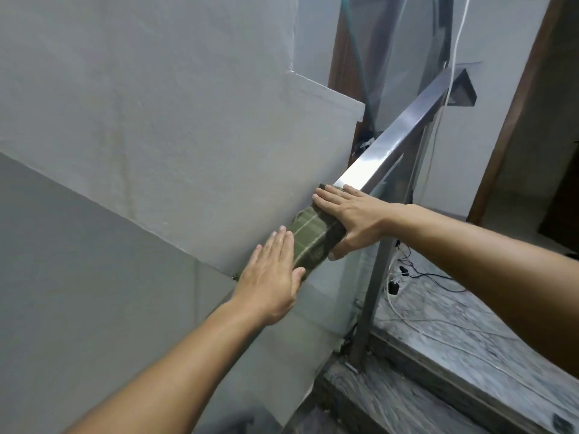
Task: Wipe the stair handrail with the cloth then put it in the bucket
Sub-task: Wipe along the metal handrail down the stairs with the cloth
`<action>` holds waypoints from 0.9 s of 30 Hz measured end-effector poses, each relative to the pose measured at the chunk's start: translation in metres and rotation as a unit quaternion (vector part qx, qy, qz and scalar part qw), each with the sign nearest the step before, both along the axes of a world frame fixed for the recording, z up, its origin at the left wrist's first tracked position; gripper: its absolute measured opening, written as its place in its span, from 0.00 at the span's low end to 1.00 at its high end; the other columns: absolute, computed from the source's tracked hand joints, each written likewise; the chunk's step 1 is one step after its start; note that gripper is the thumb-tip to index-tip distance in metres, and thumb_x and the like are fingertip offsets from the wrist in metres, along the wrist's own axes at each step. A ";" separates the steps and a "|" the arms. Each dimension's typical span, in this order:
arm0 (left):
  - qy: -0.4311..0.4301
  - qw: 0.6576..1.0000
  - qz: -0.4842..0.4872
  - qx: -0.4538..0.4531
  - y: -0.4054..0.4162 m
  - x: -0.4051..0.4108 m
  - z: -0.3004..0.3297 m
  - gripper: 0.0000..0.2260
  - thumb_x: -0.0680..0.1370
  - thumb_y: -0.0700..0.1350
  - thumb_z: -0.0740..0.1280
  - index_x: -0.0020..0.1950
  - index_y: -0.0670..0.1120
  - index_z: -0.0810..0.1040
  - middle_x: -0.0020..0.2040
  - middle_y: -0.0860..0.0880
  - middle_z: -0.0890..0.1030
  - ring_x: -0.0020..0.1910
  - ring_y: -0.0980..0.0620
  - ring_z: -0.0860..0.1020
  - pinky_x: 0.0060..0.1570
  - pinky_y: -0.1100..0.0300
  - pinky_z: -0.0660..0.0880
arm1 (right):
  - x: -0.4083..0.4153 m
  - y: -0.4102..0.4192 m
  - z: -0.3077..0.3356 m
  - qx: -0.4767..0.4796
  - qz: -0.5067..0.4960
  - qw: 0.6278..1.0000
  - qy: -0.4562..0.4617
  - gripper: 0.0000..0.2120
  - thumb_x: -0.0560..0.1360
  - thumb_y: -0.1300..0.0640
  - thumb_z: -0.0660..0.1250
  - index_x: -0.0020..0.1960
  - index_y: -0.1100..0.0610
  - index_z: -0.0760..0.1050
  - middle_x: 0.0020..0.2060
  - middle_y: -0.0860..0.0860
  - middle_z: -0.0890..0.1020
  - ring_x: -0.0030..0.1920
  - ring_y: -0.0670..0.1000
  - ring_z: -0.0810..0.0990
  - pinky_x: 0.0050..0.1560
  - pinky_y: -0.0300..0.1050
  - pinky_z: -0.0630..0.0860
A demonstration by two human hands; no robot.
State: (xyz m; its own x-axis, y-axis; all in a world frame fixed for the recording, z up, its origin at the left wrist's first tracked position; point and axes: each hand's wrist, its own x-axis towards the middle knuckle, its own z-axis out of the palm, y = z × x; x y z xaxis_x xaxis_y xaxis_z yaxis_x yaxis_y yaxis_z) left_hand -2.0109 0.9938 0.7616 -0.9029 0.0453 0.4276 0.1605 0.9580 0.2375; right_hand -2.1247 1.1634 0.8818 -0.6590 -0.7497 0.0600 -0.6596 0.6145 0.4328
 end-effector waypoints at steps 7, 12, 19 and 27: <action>-0.022 1.000 0.018 0.006 -0.029 0.057 -0.039 0.30 0.82 0.53 0.49 0.76 0.42 0.37 0.79 0.45 0.38 0.77 0.51 0.38 0.76 0.52 0.42 | 0.056 -0.036 -0.038 0.009 0.010 1.000 -0.013 0.47 0.68 0.24 0.41 0.77 0.53 0.39 0.77 0.51 0.42 0.76 0.51 0.37 0.75 0.51 0.37; -0.027 0.999 0.035 0.010 -0.048 0.097 -0.064 0.30 0.82 0.53 0.49 0.76 0.42 0.38 0.79 0.45 0.39 0.77 0.51 0.39 0.76 0.51 0.43 | 0.091 -0.056 -0.070 0.037 0.044 0.997 0.053 0.46 0.71 0.26 0.36 0.77 0.56 0.40 0.78 0.55 0.45 0.76 0.54 0.38 0.75 0.57 0.38; -0.043 0.997 0.055 0.021 -0.081 0.159 -0.103 0.30 0.82 0.54 0.49 0.77 0.44 0.39 0.79 0.48 0.39 0.77 0.52 0.40 0.76 0.53 0.42 | 0.118 -0.094 -0.090 0.121 0.210 0.969 0.033 0.36 0.76 0.32 0.41 0.77 0.52 0.47 0.76 0.53 0.60 0.76 0.55 0.54 0.75 0.59 0.47; -0.079 0.989 0.111 0.062 -0.128 0.244 -0.163 0.32 0.81 0.58 0.51 0.77 0.44 0.40 0.79 0.46 0.49 0.77 0.48 0.51 0.75 0.52 0.50 | 0.184 -0.159 -0.145 0.153 0.285 0.946 0.024 0.39 0.75 0.31 0.48 0.73 0.60 0.61 0.56 0.58 0.77 0.55 0.59 0.76 0.64 0.55 0.69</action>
State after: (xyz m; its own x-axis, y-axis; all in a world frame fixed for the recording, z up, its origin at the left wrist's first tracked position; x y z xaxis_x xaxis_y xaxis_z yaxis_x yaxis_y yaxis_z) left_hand -1.7668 0.8655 0.5991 -0.9407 -0.2056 0.2699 -0.0993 0.9275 0.3605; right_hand -1.9409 1.0043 0.7367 -0.1451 -0.9695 -0.1973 -0.8210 0.0066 0.5709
